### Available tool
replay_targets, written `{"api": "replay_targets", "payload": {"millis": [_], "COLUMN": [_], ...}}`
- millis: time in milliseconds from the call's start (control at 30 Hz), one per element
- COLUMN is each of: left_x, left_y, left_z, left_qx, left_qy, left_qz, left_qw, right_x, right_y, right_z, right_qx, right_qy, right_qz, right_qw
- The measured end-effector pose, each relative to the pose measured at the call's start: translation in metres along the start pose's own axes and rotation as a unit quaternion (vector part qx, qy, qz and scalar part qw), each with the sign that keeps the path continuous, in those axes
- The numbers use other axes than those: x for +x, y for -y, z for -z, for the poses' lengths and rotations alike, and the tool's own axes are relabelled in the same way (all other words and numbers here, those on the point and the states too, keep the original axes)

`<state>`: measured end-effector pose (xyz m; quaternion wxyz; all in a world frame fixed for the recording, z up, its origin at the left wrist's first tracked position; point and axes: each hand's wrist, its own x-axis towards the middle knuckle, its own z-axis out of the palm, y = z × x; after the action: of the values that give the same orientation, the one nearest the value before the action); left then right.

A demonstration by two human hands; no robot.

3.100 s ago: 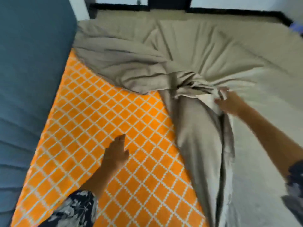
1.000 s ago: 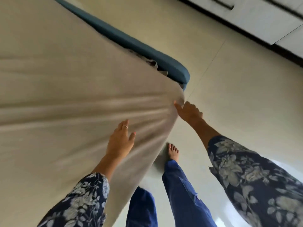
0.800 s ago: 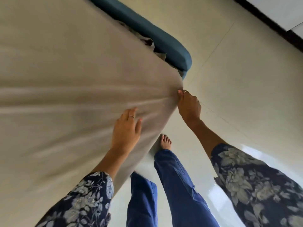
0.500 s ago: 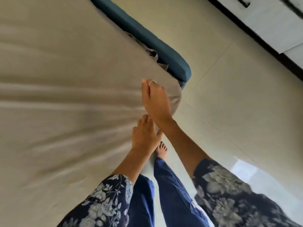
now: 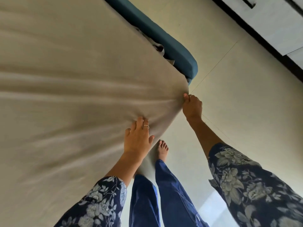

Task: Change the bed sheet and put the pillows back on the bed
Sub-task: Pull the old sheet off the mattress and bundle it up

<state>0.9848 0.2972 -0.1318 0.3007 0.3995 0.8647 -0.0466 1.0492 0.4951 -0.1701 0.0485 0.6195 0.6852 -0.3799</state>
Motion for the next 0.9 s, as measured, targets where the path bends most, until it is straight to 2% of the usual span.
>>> {"api": "replay_targets", "payload": {"millis": [233,333,400,433,500,567,633,700,733,800,900], "left_x": [-0.001,-0.006,-0.013,-0.012,-0.014,-0.013,-0.017,-0.026,-0.031,-0.042,-0.059], "left_y": [-0.008,-0.017,-0.020,-0.011,0.014,0.049,0.081,0.116,0.134,0.157,0.172], "left_z": [0.009,0.025,0.037,0.034,0.036,0.045,0.068,0.079,0.075,0.060,0.034], "left_qx": [-0.084,-0.098,-0.115,-0.169,-0.303,-0.367,-0.382,-0.329,-0.297,-0.274,-0.266], "left_qy": [-0.081,-0.088,-0.091,-0.089,-0.113,-0.178,-0.219,-0.208,-0.186,-0.124,-0.079], "left_qz": [-0.035,-0.017,0.017,0.060,0.175,0.237,0.267,0.268,0.255,0.219,0.153], "left_qw": [0.993,0.991,0.989,0.980,0.930,0.882,0.857,0.881,0.901,0.928,0.949], "right_x": [-0.030,-0.071,-0.108,-0.128,-0.171,-0.187,-0.175,-0.144,-0.130,-0.112,-0.088], "right_y": [0.009,0.048,0.093,0.118,0.169,0.207,0.219,0.201,0.185,0.151,0.130], "right_z": [0.011,0.014,0.013,0.007,-0.006,-0.022,-0.038,-0.056,-0.063,-0.073,-0.086], "right_qx": [0.022,0.086,0.120,0.123,0.114,0.125,0.112,-0.023,-0.105,-0.207,-0.271], "right_qy": [-0.026,0.025,0.074,0.095,0.148,0.179,0.158,0.094,0.097,0.124,0.087], "right_qz": [0.110,0.195,0.303,0.367,0.442,0.444,0.415,0.373,0.328,0.261,0.250], "right_qw": [0.993,0.977,0.943,0.917,0.877,0.869,0.889,0.923,0.934,0.935,0.925]}}
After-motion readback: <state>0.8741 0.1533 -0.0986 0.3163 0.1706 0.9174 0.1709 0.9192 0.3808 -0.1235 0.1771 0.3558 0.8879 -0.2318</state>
